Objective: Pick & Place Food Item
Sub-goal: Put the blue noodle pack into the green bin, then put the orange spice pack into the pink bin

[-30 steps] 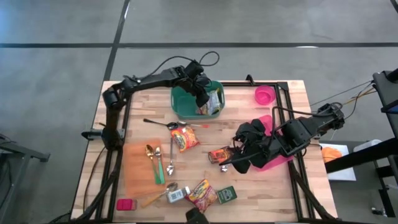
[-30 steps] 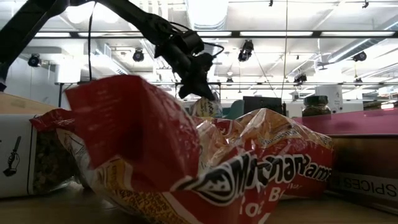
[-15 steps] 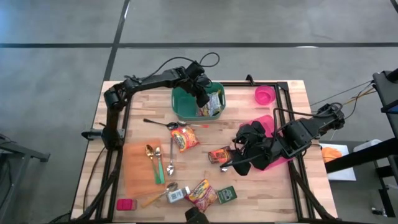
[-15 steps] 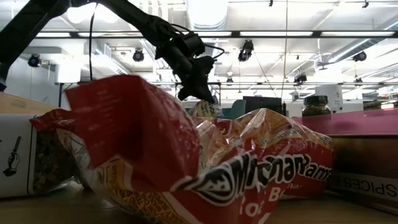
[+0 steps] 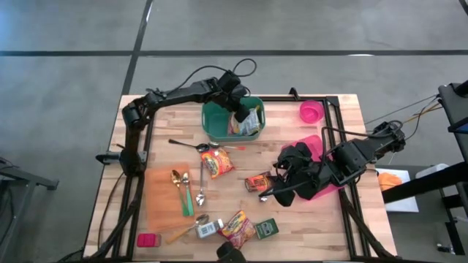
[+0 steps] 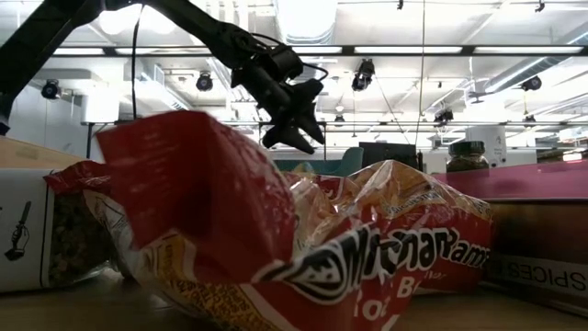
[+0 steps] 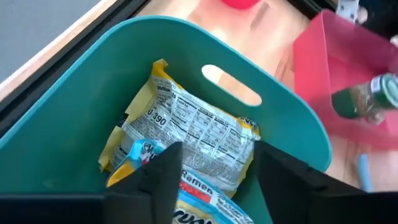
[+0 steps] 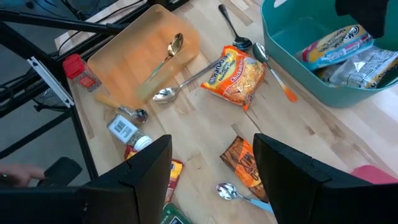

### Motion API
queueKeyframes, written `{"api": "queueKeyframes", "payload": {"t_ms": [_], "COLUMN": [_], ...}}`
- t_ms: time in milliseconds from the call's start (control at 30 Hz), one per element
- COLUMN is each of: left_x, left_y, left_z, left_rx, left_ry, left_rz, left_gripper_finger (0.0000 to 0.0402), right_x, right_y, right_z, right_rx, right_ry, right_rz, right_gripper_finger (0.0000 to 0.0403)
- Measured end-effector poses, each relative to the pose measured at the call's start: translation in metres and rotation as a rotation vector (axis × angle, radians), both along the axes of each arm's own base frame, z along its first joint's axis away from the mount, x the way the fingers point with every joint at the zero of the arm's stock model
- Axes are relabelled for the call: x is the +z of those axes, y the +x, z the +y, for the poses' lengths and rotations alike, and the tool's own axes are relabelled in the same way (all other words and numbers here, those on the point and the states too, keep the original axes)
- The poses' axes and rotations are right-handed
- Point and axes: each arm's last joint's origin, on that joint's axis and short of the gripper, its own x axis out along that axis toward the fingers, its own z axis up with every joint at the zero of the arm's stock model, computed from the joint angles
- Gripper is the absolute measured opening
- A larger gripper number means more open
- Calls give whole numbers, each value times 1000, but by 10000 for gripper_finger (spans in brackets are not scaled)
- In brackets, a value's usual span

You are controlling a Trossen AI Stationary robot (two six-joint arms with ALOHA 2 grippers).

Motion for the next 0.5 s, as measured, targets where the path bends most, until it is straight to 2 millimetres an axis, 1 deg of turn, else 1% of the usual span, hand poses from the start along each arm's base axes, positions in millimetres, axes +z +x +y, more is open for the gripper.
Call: {"api": "queueKeyframes", "payload": {"t_ms": [133,200,267,400,500], "left_x": [5,12,23,42,58], "left_y": [0,-2,-5,-17,-26], "left_z": [0,-1,-4,-18,-35], "left_rx": [36,38,35,41,24], "left_ry": [-29,-33,-34,-71,-99], "left_rz": [-10,-7,-14,9,42], "left_gripper_finger": [241,254,263,269,269], "right_x": [0,1,1,1,0], "right_y": [0,0,0,0,-1], "right_z": [0,0,0,0,-1], "right_rx": [3,4,6,6,5], "right_ry": [-2,-3,-4,-4,-8], "right_rz": [0,-1,0,0,5], "right_gripper_finger": [223,223,223,223,223]}}
